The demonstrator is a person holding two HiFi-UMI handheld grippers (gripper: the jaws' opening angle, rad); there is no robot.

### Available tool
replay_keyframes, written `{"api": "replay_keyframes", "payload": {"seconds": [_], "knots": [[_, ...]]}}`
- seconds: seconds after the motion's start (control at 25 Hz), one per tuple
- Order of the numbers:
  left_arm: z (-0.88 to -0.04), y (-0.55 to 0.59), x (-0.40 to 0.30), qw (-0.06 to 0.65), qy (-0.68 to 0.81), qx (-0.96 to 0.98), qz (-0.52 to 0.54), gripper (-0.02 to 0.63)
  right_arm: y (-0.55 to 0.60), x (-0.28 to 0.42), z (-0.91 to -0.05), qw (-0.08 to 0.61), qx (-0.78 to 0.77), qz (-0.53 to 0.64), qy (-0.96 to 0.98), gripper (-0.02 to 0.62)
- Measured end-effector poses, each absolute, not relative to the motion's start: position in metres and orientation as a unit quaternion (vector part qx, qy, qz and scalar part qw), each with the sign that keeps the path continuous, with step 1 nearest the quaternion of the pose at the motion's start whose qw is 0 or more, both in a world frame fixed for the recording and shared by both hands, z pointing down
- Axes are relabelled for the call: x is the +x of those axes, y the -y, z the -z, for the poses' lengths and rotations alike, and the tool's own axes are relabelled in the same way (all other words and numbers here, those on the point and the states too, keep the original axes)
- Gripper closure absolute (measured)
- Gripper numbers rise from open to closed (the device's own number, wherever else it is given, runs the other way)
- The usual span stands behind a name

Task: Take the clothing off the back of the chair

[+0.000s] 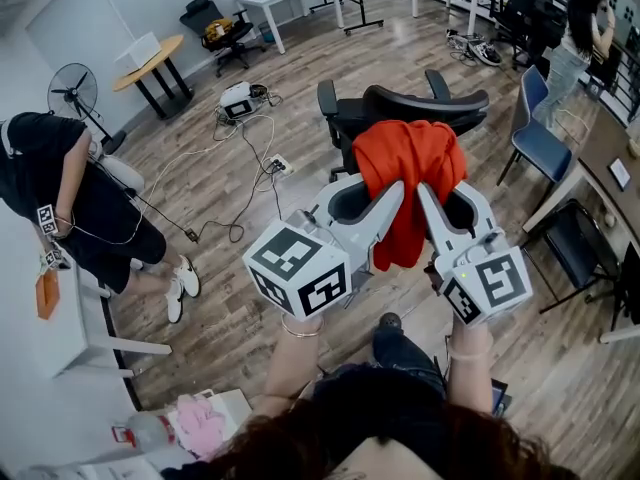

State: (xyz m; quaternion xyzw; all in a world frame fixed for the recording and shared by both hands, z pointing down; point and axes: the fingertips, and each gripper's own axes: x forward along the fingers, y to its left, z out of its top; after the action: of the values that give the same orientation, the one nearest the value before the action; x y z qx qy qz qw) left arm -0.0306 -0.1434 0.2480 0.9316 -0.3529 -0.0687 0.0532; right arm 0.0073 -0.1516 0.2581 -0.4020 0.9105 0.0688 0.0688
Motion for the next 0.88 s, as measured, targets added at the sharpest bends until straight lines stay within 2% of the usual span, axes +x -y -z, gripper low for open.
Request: {"api": "replay_keyframes", "payload": {"seconds": [0.88], "knots": [[-0.245,0.057,-0.044,0.050,0.356,0.929,0.086,0.541,0.067,-0.006,-0.254,0.059,-0.395,-0.080,-0.913,0.548]]}}
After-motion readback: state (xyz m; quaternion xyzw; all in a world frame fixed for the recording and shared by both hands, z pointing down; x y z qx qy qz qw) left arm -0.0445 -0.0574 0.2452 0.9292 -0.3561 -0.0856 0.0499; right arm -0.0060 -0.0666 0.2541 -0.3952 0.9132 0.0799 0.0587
